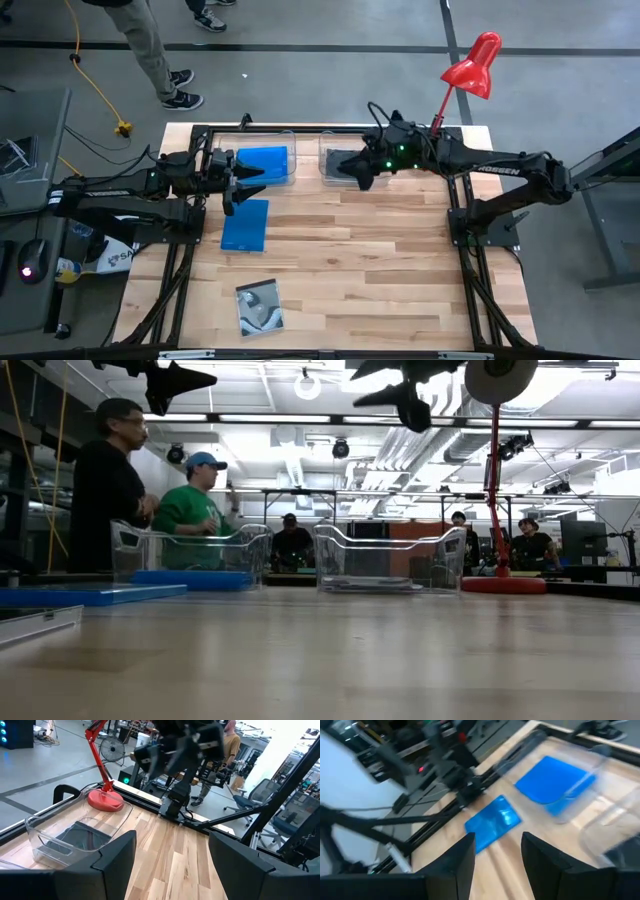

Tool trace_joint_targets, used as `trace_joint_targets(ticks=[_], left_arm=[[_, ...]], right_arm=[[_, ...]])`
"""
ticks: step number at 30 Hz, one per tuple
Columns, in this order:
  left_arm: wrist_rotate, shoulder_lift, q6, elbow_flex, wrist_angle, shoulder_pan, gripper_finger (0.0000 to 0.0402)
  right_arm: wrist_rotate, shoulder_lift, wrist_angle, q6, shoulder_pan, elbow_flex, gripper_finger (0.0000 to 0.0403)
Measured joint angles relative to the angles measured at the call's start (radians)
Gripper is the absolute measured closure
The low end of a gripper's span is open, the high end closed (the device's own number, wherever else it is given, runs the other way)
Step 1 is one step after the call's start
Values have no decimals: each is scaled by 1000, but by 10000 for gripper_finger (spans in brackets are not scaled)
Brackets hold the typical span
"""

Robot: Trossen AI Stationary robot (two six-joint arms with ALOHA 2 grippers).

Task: Pick & place jewel cases by type
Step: Put the blue CD case into the left transparent bin

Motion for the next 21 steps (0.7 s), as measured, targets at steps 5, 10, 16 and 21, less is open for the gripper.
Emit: trace_joint_targets(ticks=[5, 10, 16, 21], left_arm=[[1, 0, 0, 0, 0, 0, 154], [7, 0, 0, 0, -2, 0, 154], [9, 0, 7, 0, -3, 0, 154], [9, 0, 8, 0, -9, 0, 154]], right_arm=[[21, 0, 23, -5, 81, 0, 260], [65, 0, 40, -28, 160, 0, 261], [157, 0, 38, -43, 256, 0, 261], [272, 0, 38, -47, 336, 0, 261]])
